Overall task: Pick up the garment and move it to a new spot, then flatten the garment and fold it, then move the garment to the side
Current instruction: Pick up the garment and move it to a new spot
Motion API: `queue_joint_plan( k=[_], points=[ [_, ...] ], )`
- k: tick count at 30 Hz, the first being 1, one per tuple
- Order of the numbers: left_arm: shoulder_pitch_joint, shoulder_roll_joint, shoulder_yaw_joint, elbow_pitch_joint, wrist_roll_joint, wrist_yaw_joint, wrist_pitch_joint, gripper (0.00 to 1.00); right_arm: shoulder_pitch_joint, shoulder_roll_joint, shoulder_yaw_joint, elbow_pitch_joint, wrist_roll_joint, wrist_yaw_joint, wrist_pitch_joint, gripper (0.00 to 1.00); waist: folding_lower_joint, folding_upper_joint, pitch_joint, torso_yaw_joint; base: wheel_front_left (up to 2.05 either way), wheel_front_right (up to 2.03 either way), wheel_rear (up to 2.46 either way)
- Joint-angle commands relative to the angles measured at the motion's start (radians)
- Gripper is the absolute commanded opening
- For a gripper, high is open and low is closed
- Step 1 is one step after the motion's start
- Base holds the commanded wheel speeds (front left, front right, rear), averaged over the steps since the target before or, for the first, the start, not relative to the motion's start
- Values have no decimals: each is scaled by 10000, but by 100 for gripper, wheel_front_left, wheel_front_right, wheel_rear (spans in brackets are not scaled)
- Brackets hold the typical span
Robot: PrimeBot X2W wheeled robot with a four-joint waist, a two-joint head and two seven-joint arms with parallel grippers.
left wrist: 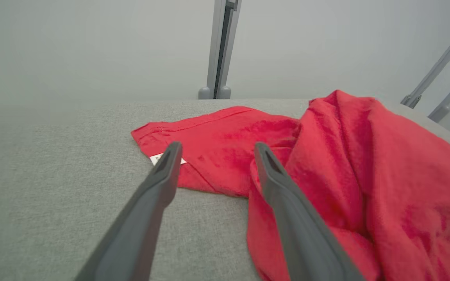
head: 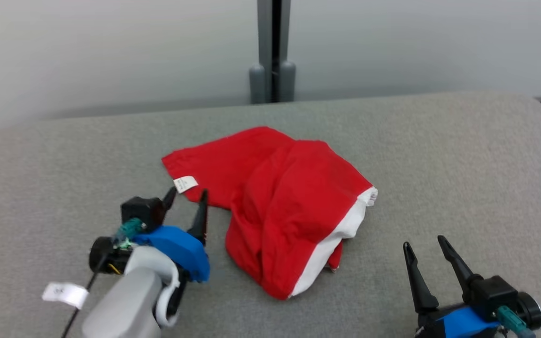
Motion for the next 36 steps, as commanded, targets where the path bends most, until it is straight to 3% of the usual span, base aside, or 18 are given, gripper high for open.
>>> queue_joint_plan(
  k=[1,13,21,22,23,25,36],
  points=[
    [-384,93,129,283,-61,102,204,100,-202,-20,40,-46,-81,1,-7,100,1,-1,274,-109,0,0,0],
    [-2341,225,400,2596,-192,674,1571,100,-855,-20,21,-197,69,1,-7,100,1,-1,1966,-1036,0,0,0],
    [-2669,-144,-85,3400,-85,109,2139,100,-1013,-19,83,-172,211,1,-7,100,1,-1,2202,-1212,0,0,0],
    [-2697,-188,-149,3480,-69,45,2237,90,-1026,-19,91,-166,220,1,-7,100,1,-1,2207,-1220,0,0,0],
    [-2721,-214,-266,3576,7,-1,2349,48,-1037,-19,105,-160,225,1,-7,100,1,-1,2209,-1227,0,0,0],
    [-2789,-241,-531,3788,206,-62,2555,0,-1062,-19,129,-151,253,1,-7,100,1,-1,2209,-1240,0,0,0],
    [-3218,-110,-879,3990,639,84,1585,0,-944,-17,-35,-92,210,1,-7,100,1,-1,1869,-856,0,0,0]
  ],
)
